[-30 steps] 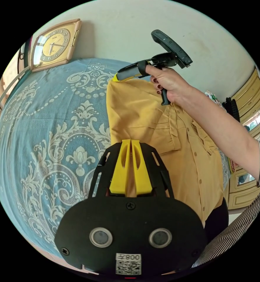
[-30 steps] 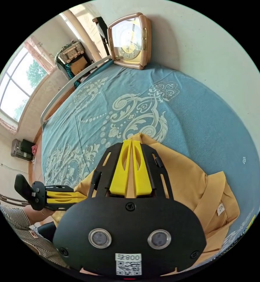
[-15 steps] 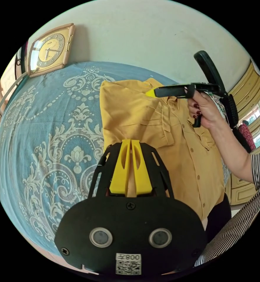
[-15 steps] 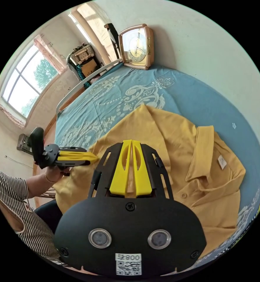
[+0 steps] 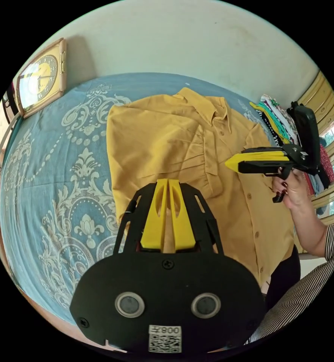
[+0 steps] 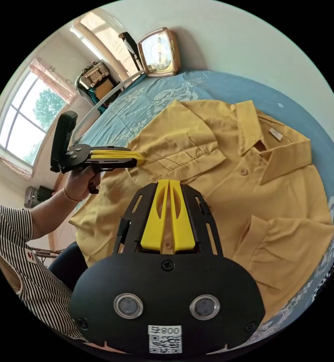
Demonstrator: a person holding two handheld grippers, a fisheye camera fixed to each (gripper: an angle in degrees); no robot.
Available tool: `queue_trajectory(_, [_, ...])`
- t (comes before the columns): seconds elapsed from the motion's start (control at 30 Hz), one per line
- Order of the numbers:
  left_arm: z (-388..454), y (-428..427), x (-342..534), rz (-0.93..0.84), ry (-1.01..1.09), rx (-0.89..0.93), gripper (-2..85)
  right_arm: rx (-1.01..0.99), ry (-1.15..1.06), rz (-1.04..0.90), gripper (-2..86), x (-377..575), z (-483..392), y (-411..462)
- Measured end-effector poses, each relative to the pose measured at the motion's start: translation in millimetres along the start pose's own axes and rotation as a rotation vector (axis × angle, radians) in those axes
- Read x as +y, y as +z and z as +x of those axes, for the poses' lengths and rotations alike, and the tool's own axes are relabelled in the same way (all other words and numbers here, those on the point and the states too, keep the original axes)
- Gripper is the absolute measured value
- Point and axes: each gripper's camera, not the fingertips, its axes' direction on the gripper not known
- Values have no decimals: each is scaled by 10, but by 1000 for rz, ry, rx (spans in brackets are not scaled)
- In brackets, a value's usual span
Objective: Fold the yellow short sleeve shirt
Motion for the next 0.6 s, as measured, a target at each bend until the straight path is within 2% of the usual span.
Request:
queue_trajectory(0.13, [160, -238, -23, 98, 53, 92, 4, 153, 109, 124, 2, 741, 353, -943])
queue_trajectory(0.27, [328, -31, -162, -8, 116, 81, 3, 276, 267, 88, 2, 1327, 879, -1404])
queue_trajectory(0.6, [311, -389, -54, 15, 112, 57, 3, 224, 319, 89, 2, 1444, 1329, -1912])
